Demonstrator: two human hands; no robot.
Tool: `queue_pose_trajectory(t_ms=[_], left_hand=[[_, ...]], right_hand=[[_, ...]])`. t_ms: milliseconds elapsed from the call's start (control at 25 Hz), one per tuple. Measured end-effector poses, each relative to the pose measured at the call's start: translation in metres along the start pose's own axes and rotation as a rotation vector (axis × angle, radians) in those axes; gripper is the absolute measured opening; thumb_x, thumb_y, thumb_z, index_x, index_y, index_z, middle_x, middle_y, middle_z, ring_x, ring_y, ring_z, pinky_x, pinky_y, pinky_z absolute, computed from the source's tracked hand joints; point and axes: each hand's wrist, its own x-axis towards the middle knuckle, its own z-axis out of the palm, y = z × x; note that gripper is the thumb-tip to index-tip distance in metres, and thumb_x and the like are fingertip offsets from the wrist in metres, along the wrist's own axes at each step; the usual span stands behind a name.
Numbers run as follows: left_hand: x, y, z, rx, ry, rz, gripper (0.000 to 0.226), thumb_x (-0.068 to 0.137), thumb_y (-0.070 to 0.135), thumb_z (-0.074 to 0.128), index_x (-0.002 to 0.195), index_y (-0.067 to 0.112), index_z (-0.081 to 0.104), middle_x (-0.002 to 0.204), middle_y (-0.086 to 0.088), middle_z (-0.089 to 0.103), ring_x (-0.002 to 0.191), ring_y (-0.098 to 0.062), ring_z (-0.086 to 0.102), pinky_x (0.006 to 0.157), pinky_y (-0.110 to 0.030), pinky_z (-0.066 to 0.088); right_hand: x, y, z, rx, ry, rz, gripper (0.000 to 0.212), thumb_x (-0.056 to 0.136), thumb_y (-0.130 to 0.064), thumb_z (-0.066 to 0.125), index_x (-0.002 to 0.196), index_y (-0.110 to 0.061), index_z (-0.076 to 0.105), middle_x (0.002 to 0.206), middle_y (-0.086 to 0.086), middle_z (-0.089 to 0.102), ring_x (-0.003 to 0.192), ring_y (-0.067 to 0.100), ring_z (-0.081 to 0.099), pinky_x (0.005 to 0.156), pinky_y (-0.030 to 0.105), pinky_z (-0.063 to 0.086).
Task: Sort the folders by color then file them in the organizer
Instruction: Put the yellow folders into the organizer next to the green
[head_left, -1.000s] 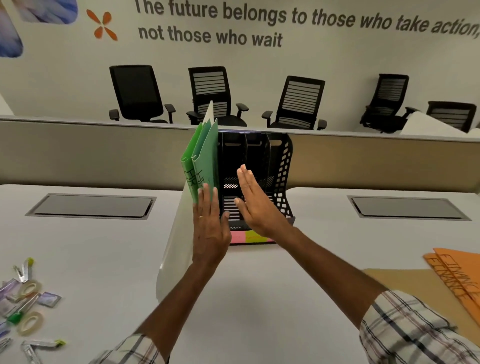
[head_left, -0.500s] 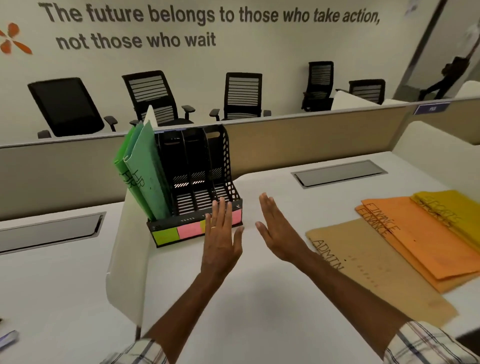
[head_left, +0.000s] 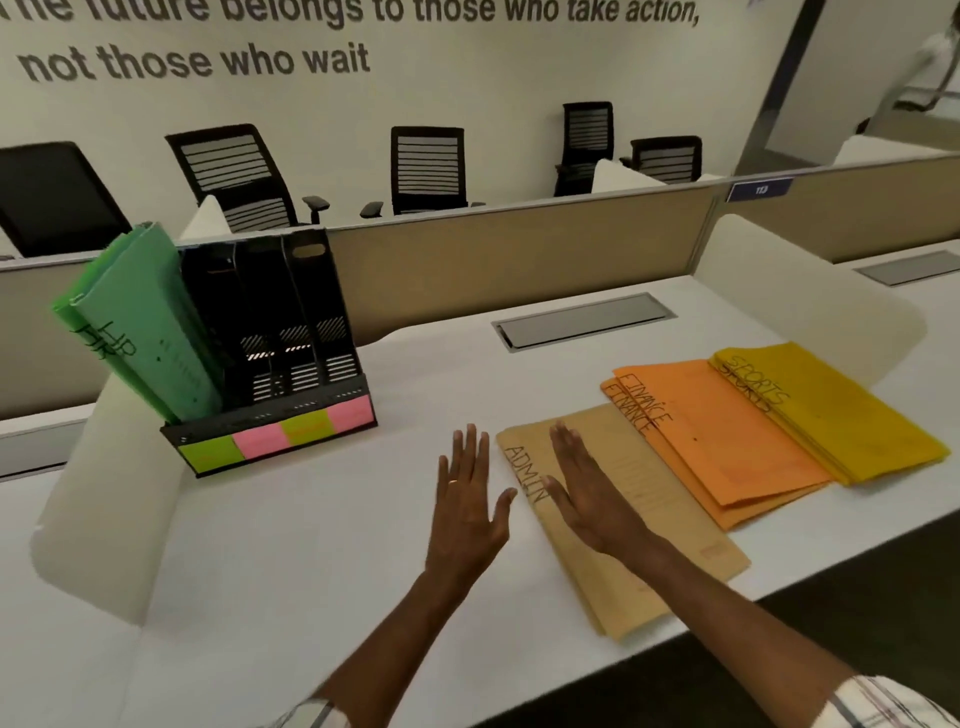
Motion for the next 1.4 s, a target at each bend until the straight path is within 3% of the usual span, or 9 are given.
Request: queue_pose_trajectory(t_ms=[280, 560, 760, 960, 1160, 1400], left_hand=[[-0.03, 0.061, 0.038, 0.031, -0.237, -0.066, 0.076, 0.106, 0.045, 0.038, 0.163, 0.014, -0.002, 0.169, -0.001, -0.017, 0.155, -0.016, -0.024, 0.129, -0.043, -0.006], [-0.031, 0.067, 0.056, 0.087, -0.379, -0.048, 0.075, 0.105, 0.047, 0.034, 0.163, 0.014, 0.0, 0.171, -0.004, -0.012, 0.156, -0.019, -0.02, 0.128, -0.045, -0.006], [-0.027, 0.063, 0.074, 0.116, -0.427, -0.001, 0.073, 0.106, 0.052, 0.026, 0.163, 0.016, 0.0, 0.171, -0.004, -0.011, 0.157, -0.021, -0.016, 0.128, -0.046, -0.006], [-0.012, 0.069, 0.093, 0.095, -0.453, 0.03, 0.076, 0.105, 0.052, 0.032, 0.163, 0.019, -0.004, 0.17, 0.0, -0.015, 0.156, -0.02, -0.02, 0.125, -0.042, -0.013], [0.007, 0.094, 0.119, 0.063, -0.483, 0.072, 0.077, 0.105, 0.049, 0.034, 0.163, 0.018, -0.005, 0.169, 0.0, -0.019, 0.153, -0.02, -0.027, 0.127, -0.044, -0.012], [0.054, 0.151, 0.176, 0.026, -0.475, 0.085, 0.077, 0.105, 0.049, 0.034, 0.163, 0.018, -0.005, 0.168, 0.0, -0.02, 0.154, -0.019, -0.026, 0.127, -0.044, -0.011]], right_hand=[[-0.043, 0.058, 0.014, 0.042, -0.04, 0.055, 0.074, 0.103, -0.049, 0.031, 0.158, -0.026, -0.012, 0.165, -0.011, -0.021, 0.151, 0.006, -0.021, 0.128, 0.04, 0.002], [-0.058, 0.071, 0.041, 0.042, -0.079, 0.14, 0.077, 0.101, -0.049, 0.034, 0.158, -0.022, -0.01, 0.166, -0.004, -0.018, 0.152, 0.011, -0.018, 0.126, 0.034, -0.003], [-0.07, 0.081, 0.05, -0.043, -0.099, 0.201, 0.076, 0.103, -0.048, 0.033, 0.156, -0.022, -0.014, 0.167, -0.001, -0.016, 0.153, 0.014, -0.016, 0.128, 0.044, 0.001], [-0.076, 0.093, 0.036, -0.033, -0.054, 0.289, 0.077, 0.103, -0.049, 0.033, 0.156, -0.022, -0.014, 0.166, -0.003, -0.016, 0.152, 0.013, -0.016, 0.123, 0.031, -0.009], [-0.075, 0.13, 0.005, 0.032, -0.028, 0.347, 0.078, 0.101, -0.053, 0.032, 0.159, -0.022, -0.01, 0.168, -0.003, -0.013, 0.154, 0.013, -0.014, 0.127, 0.038, 0.004], [-0.069, 0.209, -0.04, 0.02, 0.004, 0.329, 0.08, 0.098, -0.06, 0.028, 0.158, -0.026, -0.013, 0.166, -0.009, -0.019, 0.153, 0.01, -0.019, 0.125, 0.037, 0.004]])
